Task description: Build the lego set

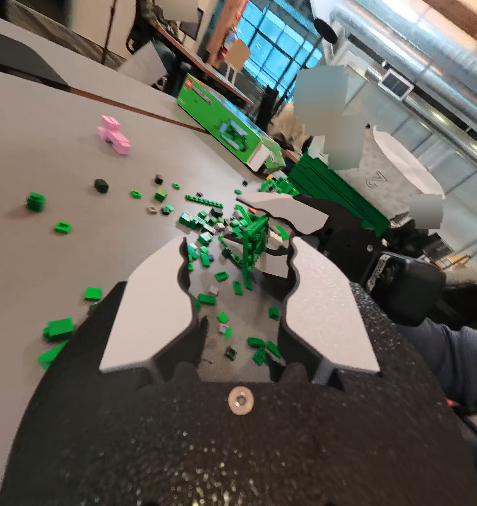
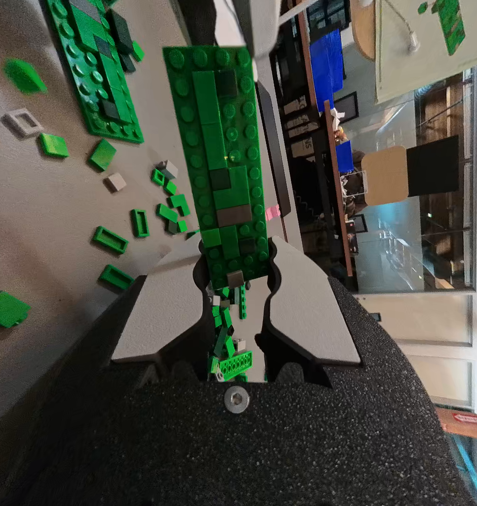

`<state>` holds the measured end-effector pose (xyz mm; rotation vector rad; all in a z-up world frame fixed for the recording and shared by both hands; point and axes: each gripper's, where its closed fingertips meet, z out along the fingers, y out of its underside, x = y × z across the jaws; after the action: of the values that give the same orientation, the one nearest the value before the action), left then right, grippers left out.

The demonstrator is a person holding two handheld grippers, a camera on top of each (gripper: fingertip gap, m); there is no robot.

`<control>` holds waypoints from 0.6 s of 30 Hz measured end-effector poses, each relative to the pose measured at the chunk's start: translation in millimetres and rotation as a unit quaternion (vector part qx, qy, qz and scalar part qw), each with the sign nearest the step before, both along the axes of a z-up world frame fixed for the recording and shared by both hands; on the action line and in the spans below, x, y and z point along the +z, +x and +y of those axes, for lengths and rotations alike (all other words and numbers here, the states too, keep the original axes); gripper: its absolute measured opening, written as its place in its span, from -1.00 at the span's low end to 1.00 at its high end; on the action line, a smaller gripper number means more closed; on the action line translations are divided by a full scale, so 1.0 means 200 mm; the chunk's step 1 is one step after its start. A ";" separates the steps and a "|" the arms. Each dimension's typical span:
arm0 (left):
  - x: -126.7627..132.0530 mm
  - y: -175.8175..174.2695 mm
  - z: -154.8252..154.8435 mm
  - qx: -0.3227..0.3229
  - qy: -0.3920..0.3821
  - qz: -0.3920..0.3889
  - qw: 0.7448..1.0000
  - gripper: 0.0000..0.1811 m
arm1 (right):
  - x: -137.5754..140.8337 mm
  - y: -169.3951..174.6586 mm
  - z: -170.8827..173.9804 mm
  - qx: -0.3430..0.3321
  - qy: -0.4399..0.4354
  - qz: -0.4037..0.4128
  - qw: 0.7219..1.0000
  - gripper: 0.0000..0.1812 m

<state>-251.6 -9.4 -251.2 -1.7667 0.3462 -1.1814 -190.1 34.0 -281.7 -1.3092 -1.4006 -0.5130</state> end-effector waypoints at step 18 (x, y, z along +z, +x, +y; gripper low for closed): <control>0.11 0.04 -0.09 -0.084 0.028 -0.084 0.993 -0.69 | 0.11 -0.07 -0.06 0.050 0.099 -0.021 0.994 -0.60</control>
<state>-243.7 -27.6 -229.4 -1.6008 0.4297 -1.4166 -204.1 22.4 -260.5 -1.0690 -1.4046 -0.5985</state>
